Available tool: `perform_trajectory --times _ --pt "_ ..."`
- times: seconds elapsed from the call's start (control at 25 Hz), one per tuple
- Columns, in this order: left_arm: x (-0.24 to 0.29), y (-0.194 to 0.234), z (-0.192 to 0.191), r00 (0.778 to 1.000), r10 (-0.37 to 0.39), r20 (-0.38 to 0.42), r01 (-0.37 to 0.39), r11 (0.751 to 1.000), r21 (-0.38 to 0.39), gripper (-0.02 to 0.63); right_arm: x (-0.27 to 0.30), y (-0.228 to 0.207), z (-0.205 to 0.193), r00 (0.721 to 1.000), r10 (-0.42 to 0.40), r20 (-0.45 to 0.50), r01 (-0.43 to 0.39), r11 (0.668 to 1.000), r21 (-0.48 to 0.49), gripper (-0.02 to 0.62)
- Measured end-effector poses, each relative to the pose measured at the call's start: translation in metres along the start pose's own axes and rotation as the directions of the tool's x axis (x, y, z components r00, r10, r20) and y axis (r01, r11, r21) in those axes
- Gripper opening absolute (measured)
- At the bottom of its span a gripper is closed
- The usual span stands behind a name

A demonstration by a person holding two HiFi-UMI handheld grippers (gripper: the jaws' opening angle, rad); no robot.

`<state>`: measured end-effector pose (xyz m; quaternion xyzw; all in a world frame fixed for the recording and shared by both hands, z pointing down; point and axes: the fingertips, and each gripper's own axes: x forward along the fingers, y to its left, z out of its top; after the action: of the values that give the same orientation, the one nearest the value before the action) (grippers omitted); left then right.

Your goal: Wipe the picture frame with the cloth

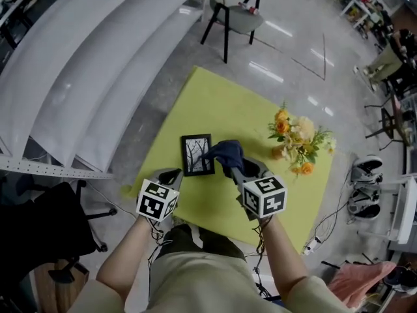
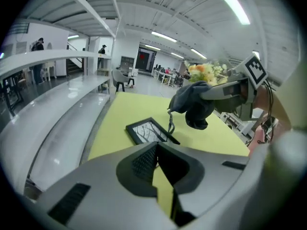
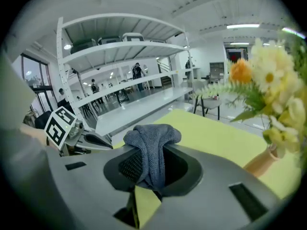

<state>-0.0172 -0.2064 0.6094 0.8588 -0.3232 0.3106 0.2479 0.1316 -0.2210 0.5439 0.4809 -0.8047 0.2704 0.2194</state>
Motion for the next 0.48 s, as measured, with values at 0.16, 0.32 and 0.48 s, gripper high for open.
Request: perform_trajectory --times 0.16,0.32,0.48 --pt "-0.038 -0.013 0.054 0.994 0.026 0.106 -0.039 0.992 0.122 0.008 -0.038 0.018 0.047 0.992 0.017 0.127 -0.016 1.0 -0.013 0.083" --pt "-0.079 -0.024 0.102 0.973 0.05 0.224 -0.089 0.981 0.171 0.008 -0.077 0.035 0.089 0.97 0.027 0.241 -0.017 0.999 -0.045 0.083" --pt "-0.119 -0.037 0.142 0.942 0.047 0.332 -0.119 0.972 0.201 0.008 -0.116 0.047 0.125 0.938 0.026 0.345 -0.004 0.998 -0.064 0.083"
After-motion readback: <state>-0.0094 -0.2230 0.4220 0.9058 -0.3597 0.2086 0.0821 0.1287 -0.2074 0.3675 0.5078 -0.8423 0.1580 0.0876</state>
